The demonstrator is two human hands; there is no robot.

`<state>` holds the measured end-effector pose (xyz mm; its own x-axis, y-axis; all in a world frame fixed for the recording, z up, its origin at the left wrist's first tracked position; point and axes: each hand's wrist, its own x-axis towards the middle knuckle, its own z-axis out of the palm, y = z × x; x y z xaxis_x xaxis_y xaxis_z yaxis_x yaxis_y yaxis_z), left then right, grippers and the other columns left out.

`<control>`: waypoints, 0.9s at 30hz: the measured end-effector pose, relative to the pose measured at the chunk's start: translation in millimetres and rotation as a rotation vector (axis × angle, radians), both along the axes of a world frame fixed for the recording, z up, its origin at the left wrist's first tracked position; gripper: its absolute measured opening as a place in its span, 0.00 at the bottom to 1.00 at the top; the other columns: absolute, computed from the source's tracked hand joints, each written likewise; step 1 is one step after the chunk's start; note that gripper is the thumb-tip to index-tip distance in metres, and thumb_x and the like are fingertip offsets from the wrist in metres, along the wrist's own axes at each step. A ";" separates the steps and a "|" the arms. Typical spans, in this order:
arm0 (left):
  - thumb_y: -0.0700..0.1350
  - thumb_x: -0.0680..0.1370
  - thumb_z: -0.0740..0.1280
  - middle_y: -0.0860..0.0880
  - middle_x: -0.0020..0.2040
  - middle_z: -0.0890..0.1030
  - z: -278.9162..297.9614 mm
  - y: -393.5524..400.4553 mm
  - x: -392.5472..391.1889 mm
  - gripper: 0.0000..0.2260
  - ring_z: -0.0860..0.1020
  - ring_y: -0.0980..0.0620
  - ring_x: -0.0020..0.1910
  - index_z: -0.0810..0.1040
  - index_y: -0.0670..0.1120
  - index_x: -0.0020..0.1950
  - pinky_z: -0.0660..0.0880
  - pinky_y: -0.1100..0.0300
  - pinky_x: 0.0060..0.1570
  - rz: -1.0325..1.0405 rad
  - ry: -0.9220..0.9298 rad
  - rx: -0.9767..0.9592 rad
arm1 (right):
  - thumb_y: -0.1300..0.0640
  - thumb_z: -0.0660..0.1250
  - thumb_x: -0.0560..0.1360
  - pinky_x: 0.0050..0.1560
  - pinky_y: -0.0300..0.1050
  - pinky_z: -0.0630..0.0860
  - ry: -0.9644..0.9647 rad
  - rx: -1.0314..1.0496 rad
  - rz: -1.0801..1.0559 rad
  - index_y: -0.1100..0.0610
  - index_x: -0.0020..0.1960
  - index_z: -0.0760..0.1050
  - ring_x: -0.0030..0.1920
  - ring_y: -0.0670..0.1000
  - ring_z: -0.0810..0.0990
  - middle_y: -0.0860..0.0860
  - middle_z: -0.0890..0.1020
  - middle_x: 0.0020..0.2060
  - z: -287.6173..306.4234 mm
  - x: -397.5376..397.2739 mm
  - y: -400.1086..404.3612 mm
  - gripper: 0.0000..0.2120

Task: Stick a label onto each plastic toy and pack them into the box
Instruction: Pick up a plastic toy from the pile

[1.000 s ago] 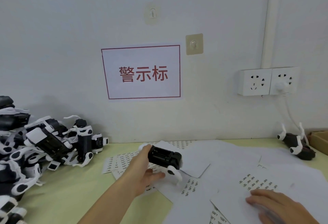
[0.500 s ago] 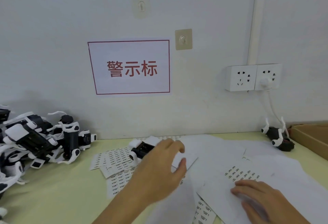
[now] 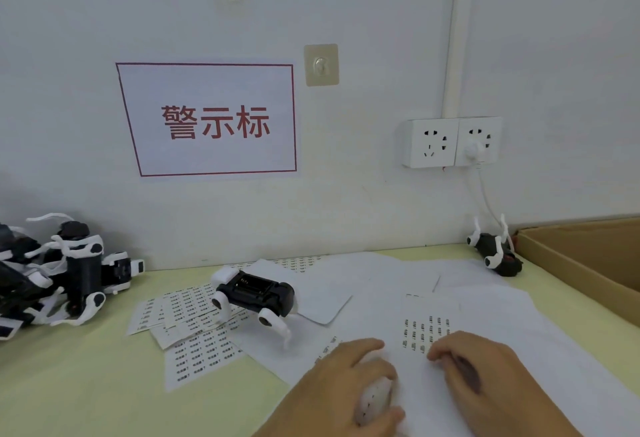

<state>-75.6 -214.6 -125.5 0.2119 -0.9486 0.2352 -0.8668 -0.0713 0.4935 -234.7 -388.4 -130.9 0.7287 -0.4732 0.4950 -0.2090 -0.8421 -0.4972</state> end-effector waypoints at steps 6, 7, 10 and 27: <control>0.43 0.77 0.63 0.68 0.63 0.75 8.8 -3.3 0.3 0.16 0.71 0.67 0.65 0.74 0.60 0.62 0.72 0.62 0.65 0.153 0.222 -0.233 | 0.63 0.70 0.74 0.48 0.32 0.73 0.075 -0.020 -0.001 0.41 0.40 0.76 0.47 0.36 0.77 0.38 0.78 0.41 -1.4 0.4 -0.8 0.16; 0.53 0.78 0.65 0.71 0.68 0.67 7.6 -3.2 2.5 0.18 0.63 0.71 0.70 0.70 0.62 0.67 0.65 0.62 0.71 0.183 0.104 -0.127 | 0.61 0.69 0.74 0.49 0.32 0.73 0.087 -0.018 -0.003 0.39 0.40 0.75 0.48 0.36 0.76 0.37 0.78 0.42 -1.7 0.2 -0.8 0.16; 0.70 0.73 0.64 0.68 0.75 0.54 0.7 -4.4 10.4 0.36 0.47 0.66 0.76 0.61 0.59 0.77 0.49 0.61 0.74 0.228 -0.049 0.184 | 0.60 0.68 0.75 0.49 0.32 0.73 0.102 -0.016 -0.013 0.39 0.40 0.75 0.51 0.37 0.76 0.36 0.77 0.42 -1.8 -0.3 -0.8 0.15; 0.38 0.81 0.66 0.57 0.50 0.85 46.2 4.6 9.0 0.22 0.85 0.51 0.46 0.68 0.68 0.59 0.81 0.53 0.50 0.302 0.766 -0.303 | 0.66 0.74 0.70 0.43 0.45 0.77 0.058 -0.218 -0.065 0.49 0.45 0.82 0.44 0.44 0.78 0.39 0.80 0.42 8.8 0.9 9.0 0.12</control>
